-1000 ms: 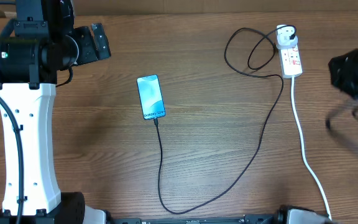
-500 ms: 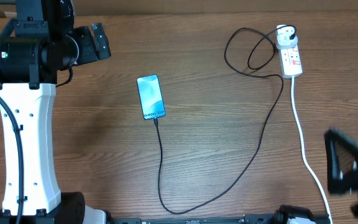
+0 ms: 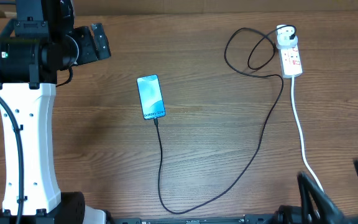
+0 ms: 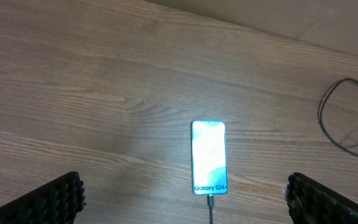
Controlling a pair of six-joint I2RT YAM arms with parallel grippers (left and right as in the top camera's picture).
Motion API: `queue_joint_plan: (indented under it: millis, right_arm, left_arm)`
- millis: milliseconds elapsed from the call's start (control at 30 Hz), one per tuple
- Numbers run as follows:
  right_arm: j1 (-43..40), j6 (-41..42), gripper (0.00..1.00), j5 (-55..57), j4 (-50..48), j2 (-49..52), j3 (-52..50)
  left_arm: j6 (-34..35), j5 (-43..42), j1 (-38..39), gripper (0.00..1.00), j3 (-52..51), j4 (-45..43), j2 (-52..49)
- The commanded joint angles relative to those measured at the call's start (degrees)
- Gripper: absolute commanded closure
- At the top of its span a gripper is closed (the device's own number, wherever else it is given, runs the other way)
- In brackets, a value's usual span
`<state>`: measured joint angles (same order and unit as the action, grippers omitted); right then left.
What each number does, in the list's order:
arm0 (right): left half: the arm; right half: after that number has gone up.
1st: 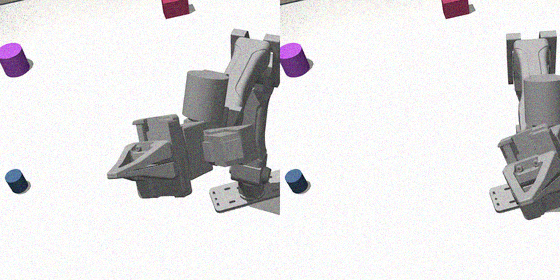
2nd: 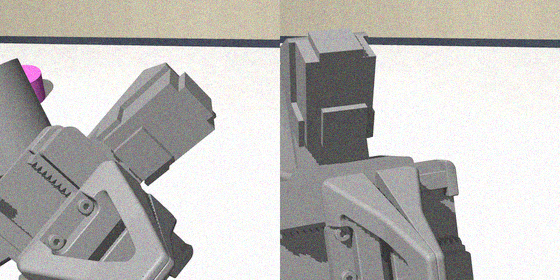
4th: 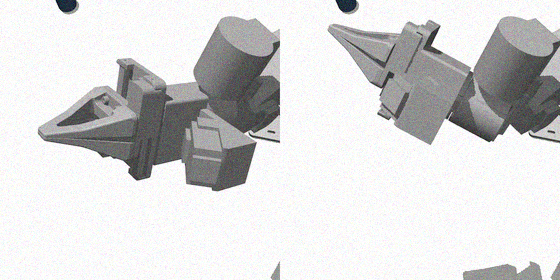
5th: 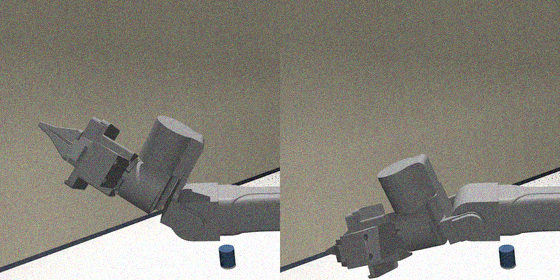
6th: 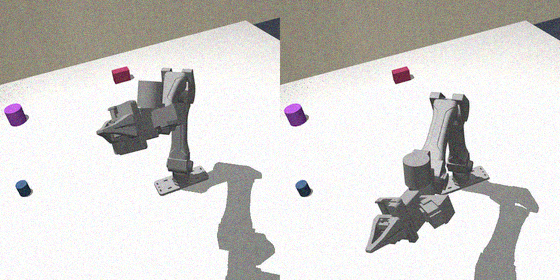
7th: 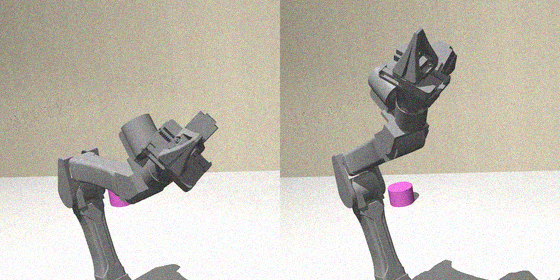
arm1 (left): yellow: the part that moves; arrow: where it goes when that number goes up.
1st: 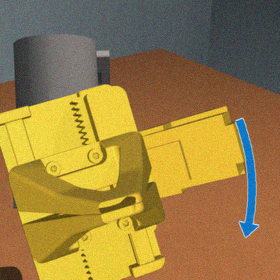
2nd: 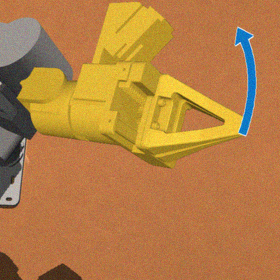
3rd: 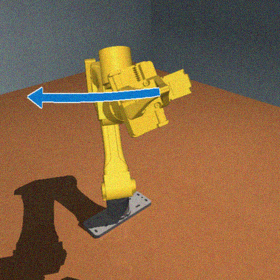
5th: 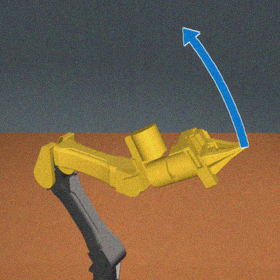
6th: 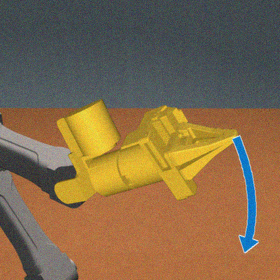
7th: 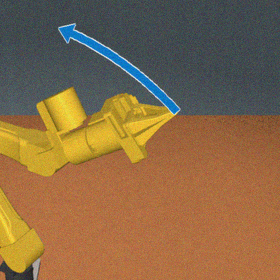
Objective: Plug charger to phone and switch on socket
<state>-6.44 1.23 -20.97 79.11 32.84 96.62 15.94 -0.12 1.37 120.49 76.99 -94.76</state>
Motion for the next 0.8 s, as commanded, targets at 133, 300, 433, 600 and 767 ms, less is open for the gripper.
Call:
queue_joint_plan:
  millis: [133,300,433,600,767]
  right_arm:
    - [4.9,-1.7,0.0,-0.1,-29.8,-14.1,-35.5]
    - [8.3,-1.7,0.0,0.8,-49.8,-19.5,-55.6]
    - [11.1,-1.7,0.0,2.1,-65.7,-23.2,-71.0]
    - [14.1,-1.7,0.0,7.0,-74.4,-31.2,-84.6]
    - [16.0,-1.7,0.0,14.4,-75.0,-32.7,-89.9]
  left_arm:
    - [-0.5,0.7,-0.3,0.0,0.7,0.0,-0.4]
    - [-0.5,0.7,-0.3,0.0,0.7,0.0,-0.4]
    - [-0.5,0.7,-0.3,0.0,0.7,0.0,-0.4]
    - [-0.5,0.7,-0.3,0.0,0.7,0.0,-0.4]
    - [-0.5,0.7,-0.3,0.0,0.7,0.0,-0.4]
